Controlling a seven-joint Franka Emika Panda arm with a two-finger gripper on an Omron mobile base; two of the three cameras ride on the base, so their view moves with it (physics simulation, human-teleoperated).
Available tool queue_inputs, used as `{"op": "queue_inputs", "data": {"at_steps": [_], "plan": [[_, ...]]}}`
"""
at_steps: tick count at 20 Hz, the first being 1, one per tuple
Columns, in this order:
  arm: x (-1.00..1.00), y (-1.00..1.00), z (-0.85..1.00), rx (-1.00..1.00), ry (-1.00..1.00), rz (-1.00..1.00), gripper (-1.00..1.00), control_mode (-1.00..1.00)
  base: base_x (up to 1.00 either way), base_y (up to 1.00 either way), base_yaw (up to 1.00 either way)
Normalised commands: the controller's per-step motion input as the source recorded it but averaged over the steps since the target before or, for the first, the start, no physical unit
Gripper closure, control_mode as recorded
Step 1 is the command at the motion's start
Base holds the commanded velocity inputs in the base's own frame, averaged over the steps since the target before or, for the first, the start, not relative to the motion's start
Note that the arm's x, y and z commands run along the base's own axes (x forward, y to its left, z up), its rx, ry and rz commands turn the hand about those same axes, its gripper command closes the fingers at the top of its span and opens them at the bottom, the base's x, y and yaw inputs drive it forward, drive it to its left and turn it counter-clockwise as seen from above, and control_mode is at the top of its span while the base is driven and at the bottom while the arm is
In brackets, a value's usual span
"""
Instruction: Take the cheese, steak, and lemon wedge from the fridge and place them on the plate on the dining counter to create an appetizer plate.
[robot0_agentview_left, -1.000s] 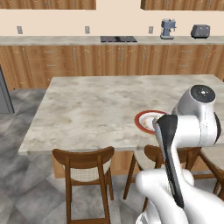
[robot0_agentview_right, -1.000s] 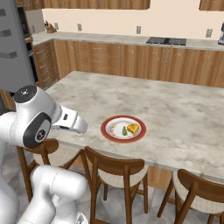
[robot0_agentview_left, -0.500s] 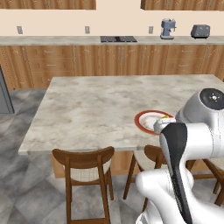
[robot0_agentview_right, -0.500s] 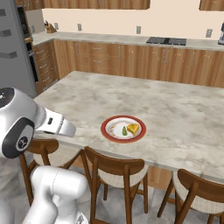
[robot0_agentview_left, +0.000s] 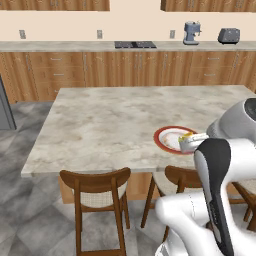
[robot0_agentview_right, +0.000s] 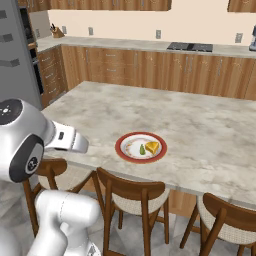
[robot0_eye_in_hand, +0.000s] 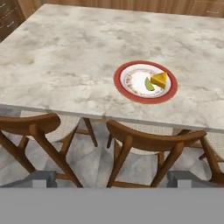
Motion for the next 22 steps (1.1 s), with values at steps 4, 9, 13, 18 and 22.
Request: {"op": "queue_inputs", "data": {"at_steps": [4,9,13,18,22], "plan": [[0.0,0.0,0.0,0.0,0.0,0.0,-1.0,1.0,-0.46,0.63,0.04],[0.0,0.0,0.0,0.0,0.0,0.0,-1.0,1.0,-0.15,1.0,0.04],[0.0,0.0,0.0,0.0,0.0,0.0,-1.0,1.0,0.01,1.0,0.11],[0.0,0.0,0.0,0.0,0.0,0.0,-1.0,1.0,0.22,1.0,0.26],[0.0,0.0,0.0,0.0,0.0,0.0,-1.0,1.0,0.4,1.0,0.31]]}}
